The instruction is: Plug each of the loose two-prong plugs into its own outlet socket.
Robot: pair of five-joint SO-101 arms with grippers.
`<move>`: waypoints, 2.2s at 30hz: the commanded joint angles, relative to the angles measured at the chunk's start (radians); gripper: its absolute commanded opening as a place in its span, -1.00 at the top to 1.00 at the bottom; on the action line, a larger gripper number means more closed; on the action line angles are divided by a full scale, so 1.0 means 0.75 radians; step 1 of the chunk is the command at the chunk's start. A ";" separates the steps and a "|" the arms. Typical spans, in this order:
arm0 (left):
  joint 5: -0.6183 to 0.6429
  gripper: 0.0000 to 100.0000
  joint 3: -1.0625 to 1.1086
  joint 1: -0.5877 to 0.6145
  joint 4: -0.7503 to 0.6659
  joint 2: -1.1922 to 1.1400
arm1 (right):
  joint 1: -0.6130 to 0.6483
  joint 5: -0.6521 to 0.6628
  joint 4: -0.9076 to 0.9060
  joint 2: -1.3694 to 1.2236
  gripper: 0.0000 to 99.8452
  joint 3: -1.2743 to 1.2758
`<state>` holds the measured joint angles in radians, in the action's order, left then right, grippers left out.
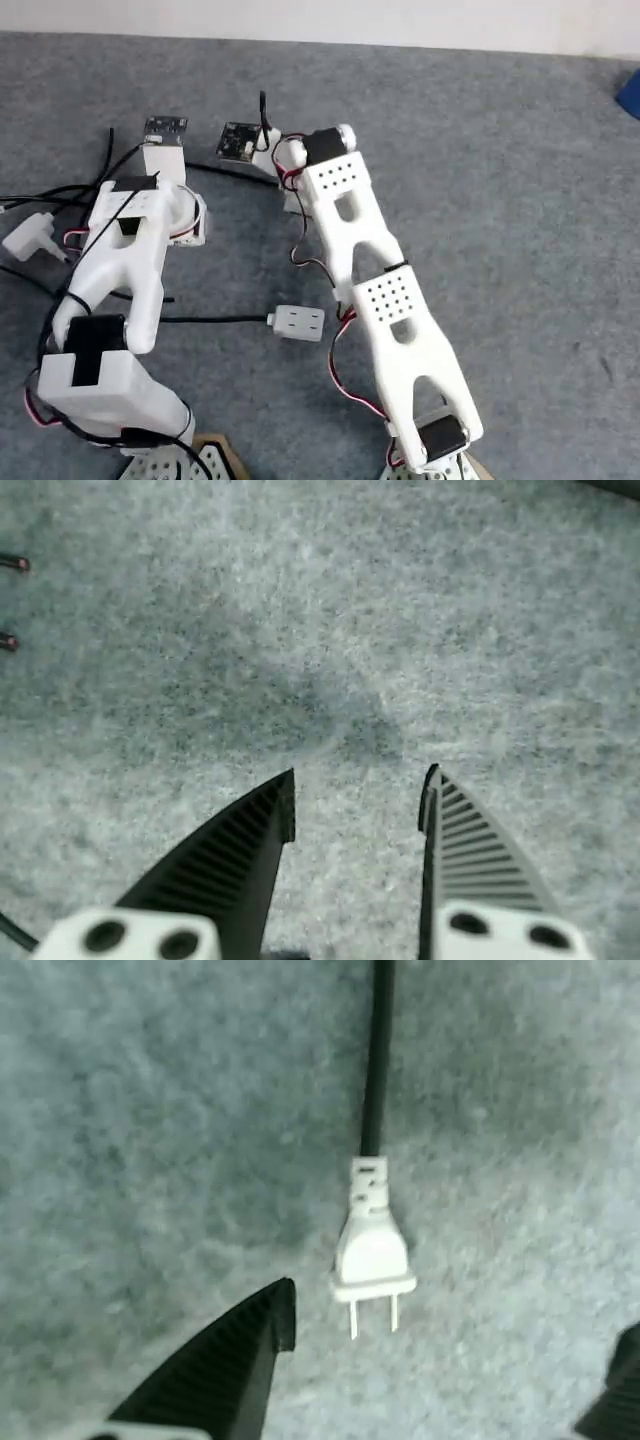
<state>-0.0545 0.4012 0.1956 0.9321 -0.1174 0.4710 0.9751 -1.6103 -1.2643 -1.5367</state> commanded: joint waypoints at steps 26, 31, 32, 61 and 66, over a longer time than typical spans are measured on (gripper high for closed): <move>0.008 0.57 -0.036 -0.021 -0.018 0.011 | 0.054 0.018 0.034 -0.105 0.99 0.048; 0.008 0.57 -0.036 -0.021 -0.018 0.009 | -0.024 -0.409 -0.157 0.007 0.99 -0.081; 0.008 0.57 -0.036 -0.021 -0.020 0.009 | -0.058 -0.503 -0.204 0.042 0.99 -0.107; 0.008 0.57 -0.036 -0.021 -0.027 0.007 | -0.287 -1.066 0.287 1.308 0.98 2.401; 0.008 0.57 -0.034 -0.021 -0.027 0.007 | -0.294 -0.978 0.294 1.310 0.98 2.413</move>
<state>-0.0545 0.4012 0.1941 0.9260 -0.1174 0.2424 0.2125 -1.3955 -0.3284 0.2662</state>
